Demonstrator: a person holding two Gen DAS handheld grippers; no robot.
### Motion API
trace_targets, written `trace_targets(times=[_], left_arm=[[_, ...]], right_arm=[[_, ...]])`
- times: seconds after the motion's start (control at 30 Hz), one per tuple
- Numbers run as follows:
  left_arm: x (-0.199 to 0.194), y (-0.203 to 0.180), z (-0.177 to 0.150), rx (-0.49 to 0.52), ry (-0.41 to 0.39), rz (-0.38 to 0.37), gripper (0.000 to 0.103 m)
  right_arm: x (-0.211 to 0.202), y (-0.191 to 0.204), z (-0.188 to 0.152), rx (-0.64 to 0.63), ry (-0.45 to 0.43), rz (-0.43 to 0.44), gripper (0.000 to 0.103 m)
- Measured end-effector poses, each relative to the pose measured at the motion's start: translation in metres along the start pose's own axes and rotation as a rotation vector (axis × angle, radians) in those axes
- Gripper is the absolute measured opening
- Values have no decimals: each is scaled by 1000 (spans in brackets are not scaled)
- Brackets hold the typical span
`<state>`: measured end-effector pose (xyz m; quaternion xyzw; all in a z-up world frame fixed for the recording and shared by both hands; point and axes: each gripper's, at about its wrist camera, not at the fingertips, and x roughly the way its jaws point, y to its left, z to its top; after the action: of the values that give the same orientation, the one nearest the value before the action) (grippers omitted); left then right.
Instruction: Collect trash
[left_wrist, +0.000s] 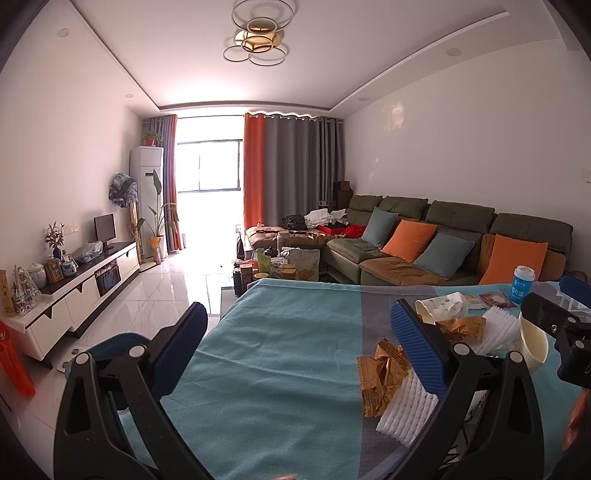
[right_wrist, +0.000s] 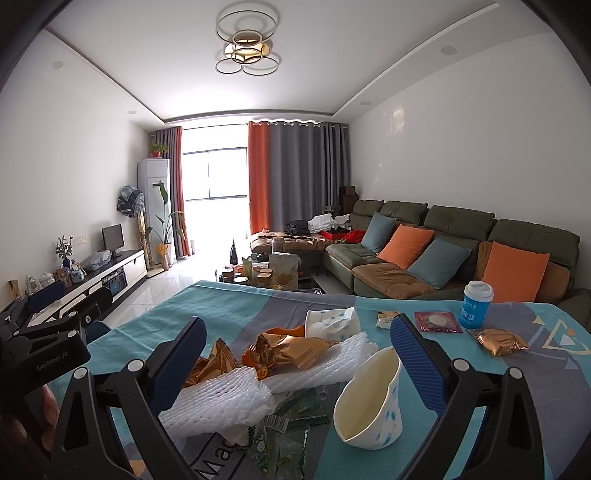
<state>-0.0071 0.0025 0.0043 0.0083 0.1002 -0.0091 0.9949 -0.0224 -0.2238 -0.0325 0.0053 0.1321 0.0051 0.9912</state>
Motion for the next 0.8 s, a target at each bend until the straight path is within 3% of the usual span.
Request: trace_targets(times=[0.8], left_arm=[[0,2,-5,-8,7,-8,97]], right_arm=[[1,2,-1,4,1,4,96]])
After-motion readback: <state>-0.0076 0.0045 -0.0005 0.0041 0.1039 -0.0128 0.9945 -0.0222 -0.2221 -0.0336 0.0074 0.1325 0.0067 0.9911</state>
